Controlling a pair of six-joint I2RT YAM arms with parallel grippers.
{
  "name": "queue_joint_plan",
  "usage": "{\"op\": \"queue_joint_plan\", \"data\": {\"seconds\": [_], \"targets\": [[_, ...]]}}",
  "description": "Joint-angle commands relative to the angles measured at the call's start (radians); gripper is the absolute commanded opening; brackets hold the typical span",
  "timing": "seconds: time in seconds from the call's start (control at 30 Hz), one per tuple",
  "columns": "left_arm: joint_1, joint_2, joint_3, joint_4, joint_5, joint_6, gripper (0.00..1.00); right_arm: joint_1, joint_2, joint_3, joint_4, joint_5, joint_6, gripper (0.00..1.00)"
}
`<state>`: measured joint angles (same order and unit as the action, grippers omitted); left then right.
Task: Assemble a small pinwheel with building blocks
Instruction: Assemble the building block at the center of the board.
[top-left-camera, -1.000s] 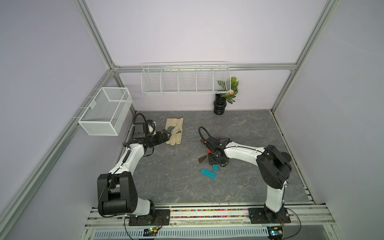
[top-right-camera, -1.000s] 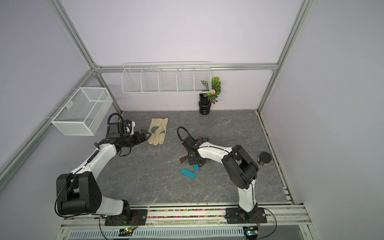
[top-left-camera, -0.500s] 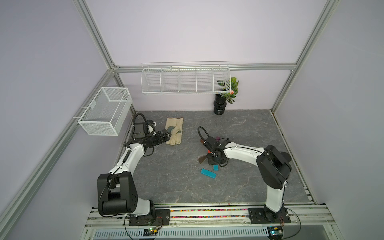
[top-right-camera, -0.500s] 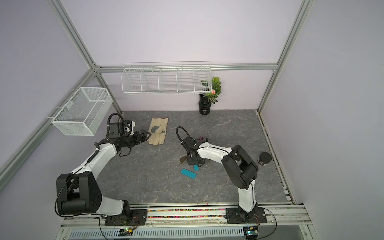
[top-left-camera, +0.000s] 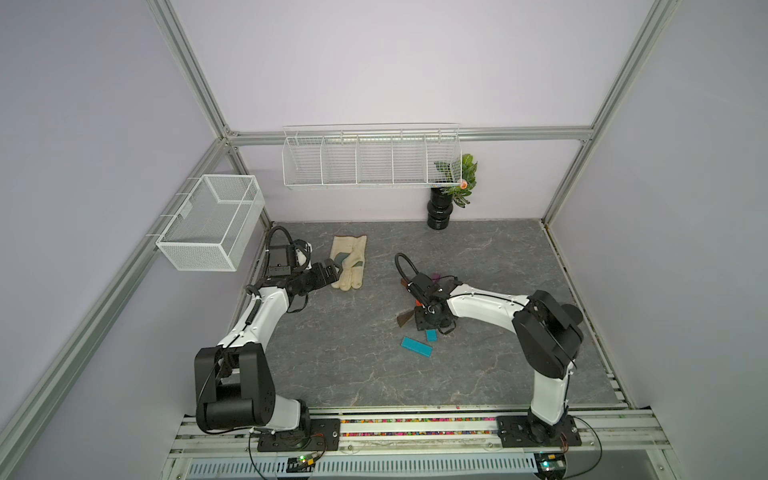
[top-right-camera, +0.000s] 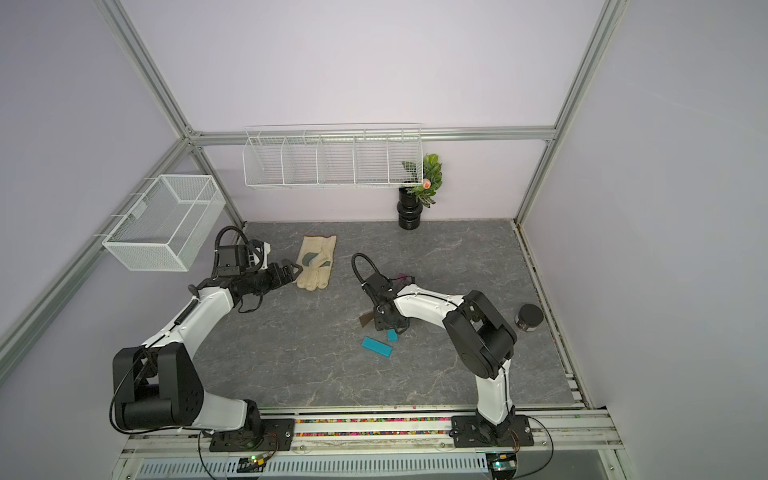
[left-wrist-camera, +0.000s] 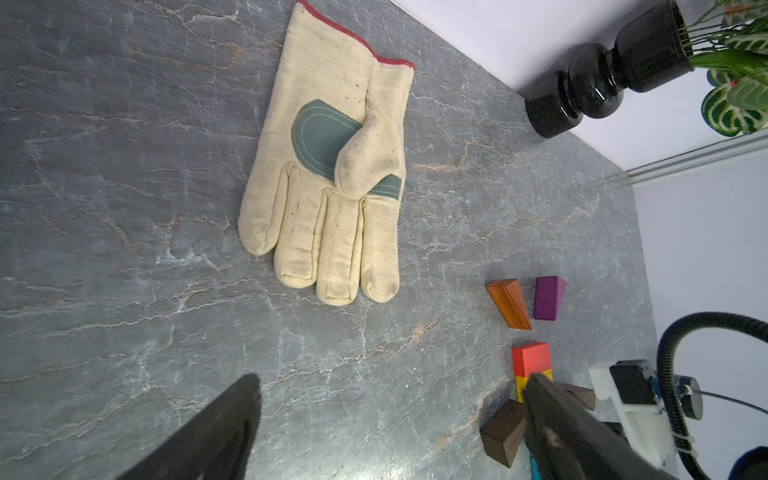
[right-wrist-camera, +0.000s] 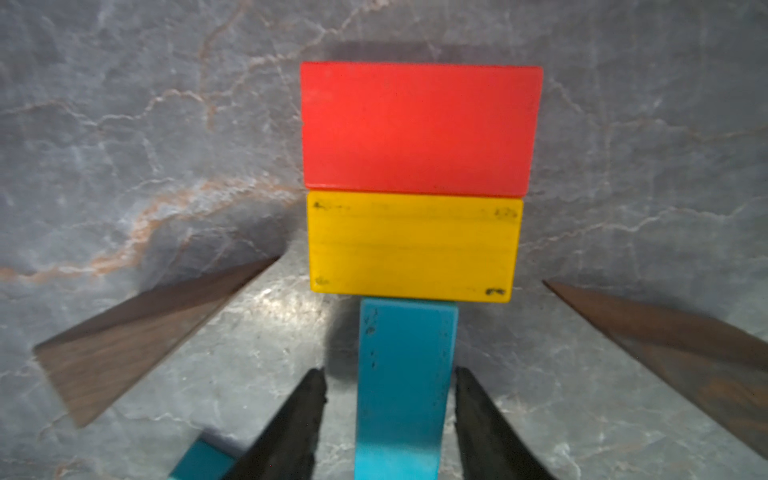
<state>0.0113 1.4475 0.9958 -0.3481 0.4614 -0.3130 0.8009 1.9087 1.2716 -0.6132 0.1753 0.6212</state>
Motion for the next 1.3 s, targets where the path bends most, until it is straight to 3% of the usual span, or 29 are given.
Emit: {"op": "queue_joint_plan", "data": {"seconds": [0.0,0.27,0.67,0.87,1.03,1.13,1.27], "targets": [[0.005,0.010,0.007,0.006,0.001,0.003,1.00,0.031,-0.082,0.011,-0.009,0.029,-0.042,0.60],[0.010,0.002,0.005,0.008,-0.003,0.005,1.00,0.152,-0.138,0.004,-0.059,0.040,-0.183,0.65],[0.013,0.010,0.004,0.010,0.002,0.003,1.00,0.241,-0.034,-0.023,-0.024,0.028,-0.294,0.65],[0.013,0.011,0.005,0.010,0.002,0.004,1.00,0.242,-0.002,-0.030,0.002,0.018,-0.316,0.58],[0.013,0.011,0.005,0.008,0.002,0.005,1.00,0.241,0.006,-0.049,0.013,0.013,-0.299,0.44],[0.013,0.013,0.006,0.006,0.000,0.006,1.00,0.254,-0.028,-0.069,0.007,0.040,-0.268,0.34],[0.013,0.014,0.005,0.006,-0.004,0.006,1.00,0.281,-0.120,-0.113,-0.029,0.083,-0.186,0.30]]}}
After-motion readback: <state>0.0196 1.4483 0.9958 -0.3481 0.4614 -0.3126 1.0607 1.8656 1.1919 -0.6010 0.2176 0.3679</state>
